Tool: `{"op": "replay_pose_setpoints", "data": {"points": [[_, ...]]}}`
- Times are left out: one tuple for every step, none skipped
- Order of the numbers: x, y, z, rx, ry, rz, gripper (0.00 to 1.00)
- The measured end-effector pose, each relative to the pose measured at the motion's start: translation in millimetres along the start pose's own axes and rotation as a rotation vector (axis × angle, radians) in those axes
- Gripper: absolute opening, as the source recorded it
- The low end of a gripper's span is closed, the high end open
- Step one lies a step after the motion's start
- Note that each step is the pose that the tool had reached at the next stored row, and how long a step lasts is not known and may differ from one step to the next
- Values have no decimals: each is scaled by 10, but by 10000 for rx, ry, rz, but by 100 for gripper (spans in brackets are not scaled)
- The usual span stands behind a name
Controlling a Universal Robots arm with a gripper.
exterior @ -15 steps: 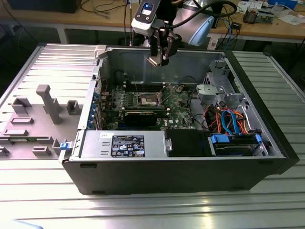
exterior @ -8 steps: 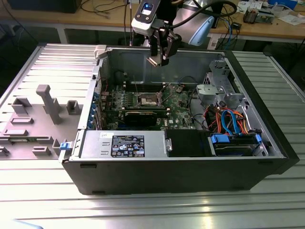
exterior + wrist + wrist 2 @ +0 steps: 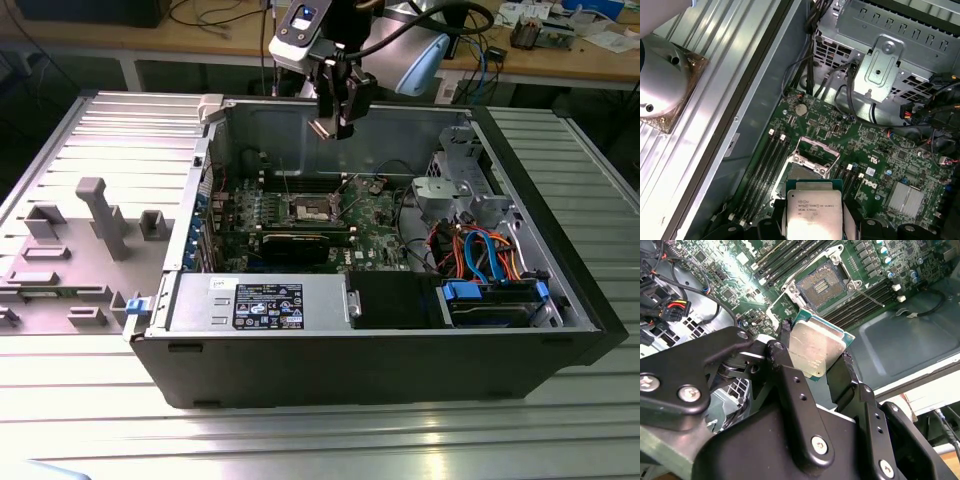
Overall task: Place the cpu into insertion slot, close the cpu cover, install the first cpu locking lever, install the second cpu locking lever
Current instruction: 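Place the cpu into insertion slot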
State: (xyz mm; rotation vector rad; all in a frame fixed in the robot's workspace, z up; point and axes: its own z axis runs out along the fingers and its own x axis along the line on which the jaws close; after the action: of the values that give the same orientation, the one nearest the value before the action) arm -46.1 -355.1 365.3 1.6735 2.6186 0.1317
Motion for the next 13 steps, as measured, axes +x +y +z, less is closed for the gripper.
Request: {"op": "replay_pose_setpoints", "data": {"points": [[0,0,0,0,0,0,54],[0,0,0,0,0,0,54],[0,0,0,0,0,0,54],[0,0,0,0,0,8,54],[0,0,0,0,-3,33,54],[0,0,1,-2,-7,79,54],[0,0,2,-4,-14,167,54],[0,0,4,-7,-22,263,54],[0,-1,8,-9,-38,434,54],[0,-1,9,-11,-47,538,54],[0,-1,11,-13,-58,661,54],[0,-1,13,-15,-65,738,54],[0,-2,13,-15,-71,805,54]]}}
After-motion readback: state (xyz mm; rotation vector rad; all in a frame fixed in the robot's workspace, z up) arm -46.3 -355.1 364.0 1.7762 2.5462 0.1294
